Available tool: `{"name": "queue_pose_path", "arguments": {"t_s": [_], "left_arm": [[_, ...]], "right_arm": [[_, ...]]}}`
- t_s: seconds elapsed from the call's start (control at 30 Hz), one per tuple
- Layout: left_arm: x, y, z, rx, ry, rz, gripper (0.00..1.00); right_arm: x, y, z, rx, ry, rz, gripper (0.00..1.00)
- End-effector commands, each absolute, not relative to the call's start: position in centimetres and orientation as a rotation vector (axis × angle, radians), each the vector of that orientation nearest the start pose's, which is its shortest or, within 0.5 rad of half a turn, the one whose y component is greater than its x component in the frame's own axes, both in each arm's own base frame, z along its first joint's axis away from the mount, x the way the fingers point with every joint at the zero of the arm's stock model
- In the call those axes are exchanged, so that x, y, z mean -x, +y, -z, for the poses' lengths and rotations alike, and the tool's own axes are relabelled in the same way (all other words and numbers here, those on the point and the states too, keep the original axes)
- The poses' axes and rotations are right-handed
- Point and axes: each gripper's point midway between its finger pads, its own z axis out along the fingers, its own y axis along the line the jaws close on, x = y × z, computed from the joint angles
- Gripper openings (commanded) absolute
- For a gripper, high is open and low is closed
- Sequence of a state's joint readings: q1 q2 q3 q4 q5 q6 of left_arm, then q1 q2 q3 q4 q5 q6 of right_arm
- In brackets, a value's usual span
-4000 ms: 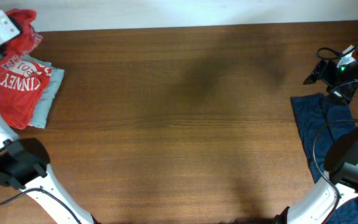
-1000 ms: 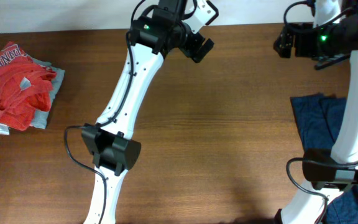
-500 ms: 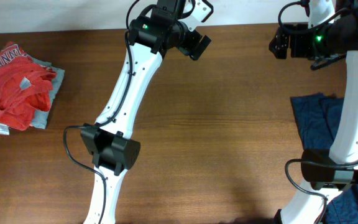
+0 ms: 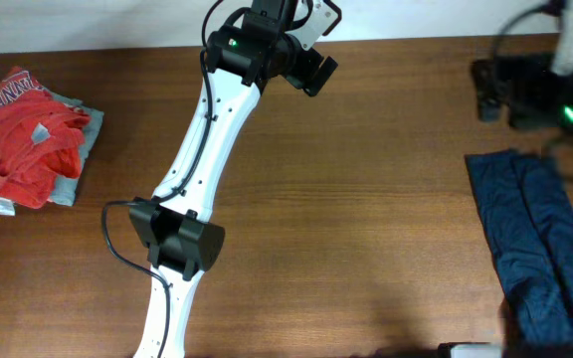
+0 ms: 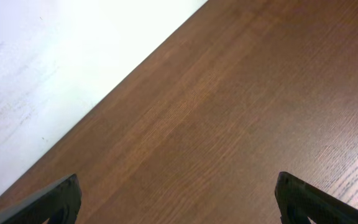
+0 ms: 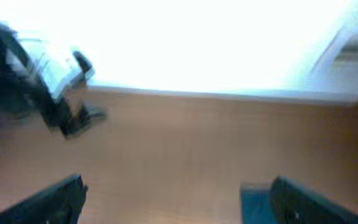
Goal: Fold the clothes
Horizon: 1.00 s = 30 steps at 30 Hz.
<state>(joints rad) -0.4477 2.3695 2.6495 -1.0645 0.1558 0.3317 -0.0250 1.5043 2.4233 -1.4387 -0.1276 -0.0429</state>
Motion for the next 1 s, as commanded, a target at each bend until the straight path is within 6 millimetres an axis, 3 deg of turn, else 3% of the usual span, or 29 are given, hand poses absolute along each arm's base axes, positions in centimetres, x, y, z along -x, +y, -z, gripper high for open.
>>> {"name": "queue_pose_path", "arguments": {"t_s": [0.0, 0.07, 0.13, 0.47, 0.5, 0.67, 0.8, 0.97], "left_arm": [[-52.7, -28.0, -27.2, -0.935, 2.122, 0.24, 0.99], [-52.7, -28.0, -27.2, -0.935, 2.122, 0.24, 0.99], [-52.7, -28.0, -27.2, -0.935, 2.122, 0.24, 0.99], [-52.7, -28.0, -27.2, -0.935, 2.122, 0.24, 0.99], [-52.7, -28.0, -27.2, -0.935, 2.122, 0.24, 0.99], [-52.7, -28.0, -27.2, -0.935, 2.122, 0.24, 0.99], [-52.7, -28.0, -27.2, -0.935, 2.122, 0.24, 0.99], [-52.7, -28.0, -27.2, -0.935, 2.122, 0.241, 0.99]], "right_arm": [[-29.6, 1.2, -50.1, 0.1, 1.946, -0.048, 0.99], [-28.8, 1.2, -50.5, 0.102, 1.799, -0.037, 0.99], [-28.2, 1.2, -49.6, 0.106, 1.717, -0.025, 0.98], [-25.2, 1.2, -35.1, 0.169, 1.646, 0.037, 0.99], [-24.8, 1.2, -31.4, 0.168, 1.629, 0.039, 0.99], [-24.6, 1.2, -24.2, 0.161, 1.608, 0.032, 0.99], [-24.4, 1.2, -20.4, 0.138, 1.64, 0.009, 0.99], [-24.2, 1.3, -18.0, 0.139, 1.648, 0.007, 0.99]]}}
